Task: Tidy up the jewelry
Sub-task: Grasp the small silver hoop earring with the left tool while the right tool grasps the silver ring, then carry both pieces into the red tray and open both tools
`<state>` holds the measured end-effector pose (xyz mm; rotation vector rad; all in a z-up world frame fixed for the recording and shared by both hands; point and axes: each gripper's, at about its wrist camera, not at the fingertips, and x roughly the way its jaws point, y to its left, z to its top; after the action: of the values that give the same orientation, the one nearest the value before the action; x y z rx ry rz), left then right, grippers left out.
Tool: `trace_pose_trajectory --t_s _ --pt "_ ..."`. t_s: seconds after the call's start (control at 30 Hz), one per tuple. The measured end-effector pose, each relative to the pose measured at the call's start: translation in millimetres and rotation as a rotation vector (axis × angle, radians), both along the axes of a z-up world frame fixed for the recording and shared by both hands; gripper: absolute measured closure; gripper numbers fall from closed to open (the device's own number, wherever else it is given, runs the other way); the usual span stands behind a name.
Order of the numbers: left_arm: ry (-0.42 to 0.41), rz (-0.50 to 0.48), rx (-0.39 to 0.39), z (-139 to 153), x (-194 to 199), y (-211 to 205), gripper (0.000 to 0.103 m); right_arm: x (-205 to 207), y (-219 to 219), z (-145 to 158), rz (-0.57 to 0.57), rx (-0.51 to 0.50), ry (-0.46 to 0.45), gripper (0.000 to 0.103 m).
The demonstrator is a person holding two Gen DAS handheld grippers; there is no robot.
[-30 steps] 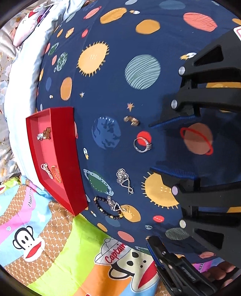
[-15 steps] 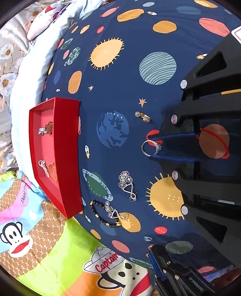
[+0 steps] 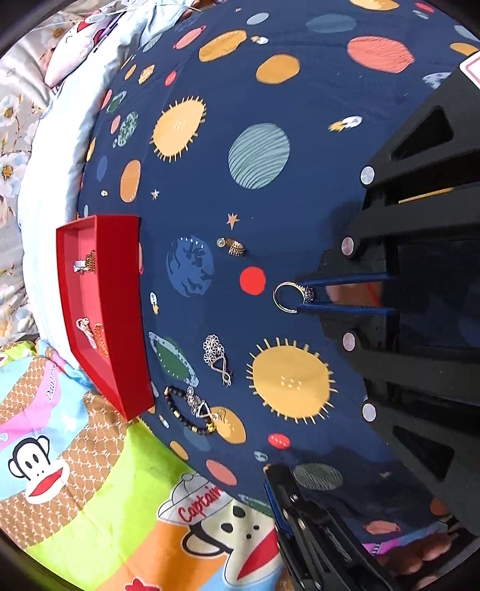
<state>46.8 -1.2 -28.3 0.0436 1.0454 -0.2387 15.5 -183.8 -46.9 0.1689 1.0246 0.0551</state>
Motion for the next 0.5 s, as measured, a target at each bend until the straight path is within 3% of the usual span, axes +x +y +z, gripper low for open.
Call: trace_pose_trajectory --t_s 0.5 --pt "-0.091 -0.017 0.071 32.7 10.6 -19.6 0.084 -1.6 -10.3 56.0 0.005 0.015 -0.111 0.095"
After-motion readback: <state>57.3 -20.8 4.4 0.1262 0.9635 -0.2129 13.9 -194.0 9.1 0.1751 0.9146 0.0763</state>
